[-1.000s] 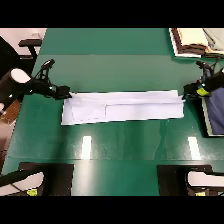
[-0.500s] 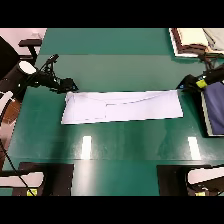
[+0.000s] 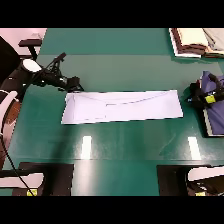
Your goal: Fold the shirts.
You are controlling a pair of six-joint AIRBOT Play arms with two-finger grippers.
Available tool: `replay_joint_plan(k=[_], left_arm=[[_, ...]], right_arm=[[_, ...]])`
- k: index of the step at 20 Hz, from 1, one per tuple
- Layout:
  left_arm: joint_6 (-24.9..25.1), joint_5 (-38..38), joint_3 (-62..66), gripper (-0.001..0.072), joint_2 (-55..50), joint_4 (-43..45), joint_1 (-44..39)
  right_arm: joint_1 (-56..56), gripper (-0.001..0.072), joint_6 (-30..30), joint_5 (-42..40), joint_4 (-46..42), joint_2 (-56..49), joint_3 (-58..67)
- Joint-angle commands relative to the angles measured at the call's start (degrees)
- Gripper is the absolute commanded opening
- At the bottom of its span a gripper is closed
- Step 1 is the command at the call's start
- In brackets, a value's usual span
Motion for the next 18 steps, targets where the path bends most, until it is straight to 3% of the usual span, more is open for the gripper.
replay_joint_plan(k=[1, 2, 6, 8, 9, 13, 18], left_arm=[[-0.57, 5.46, 0.04, 0.0021, -0.37, -1.09, -5.95], [-1.68, 7.04, 0.04, 0.002, -0.76, -1.05, -7.82], [-3.1, 12.55, 0.07, 0.002, -3.54, -1.16, -15.26], [-4.5, 15.45, 0.26, 0.002, -5.35, -1.31, -18.16], [-5.14, 15.87, 1.2, 0.002, -6.95, -1.38, -19.39], [-5.55, 14.43, 7.74, 0.002, -13.86, -1.42, -23.63], [-7.1, 13.31, 16.24, 0.002, -22.43, -1.62, -27.26]], right_arm=[[1.2, 0.0498, -2.32, -5.42, 2.78, -0.02, -5.92], [2.36, 0.0451, -2.51, -6.58, 2.91, -0.04, -6.78], [6.84, 0.0417, -2.97, -8.7, 3.96, -0.2, -6.67], [8.66, 0.011, -3.3, -7.08, 3.91, -0.17, -5.14], [9.07, 0.0015, -3.54, -5.79, 3.96, -0.13, -3.98], [11.69, 0.0014, -3.37, 1.36, 6.14, 3.72, 5.11], [17.77, 0.0014, 0.74, 2.34, 15.67, 11.61, 16.61]])
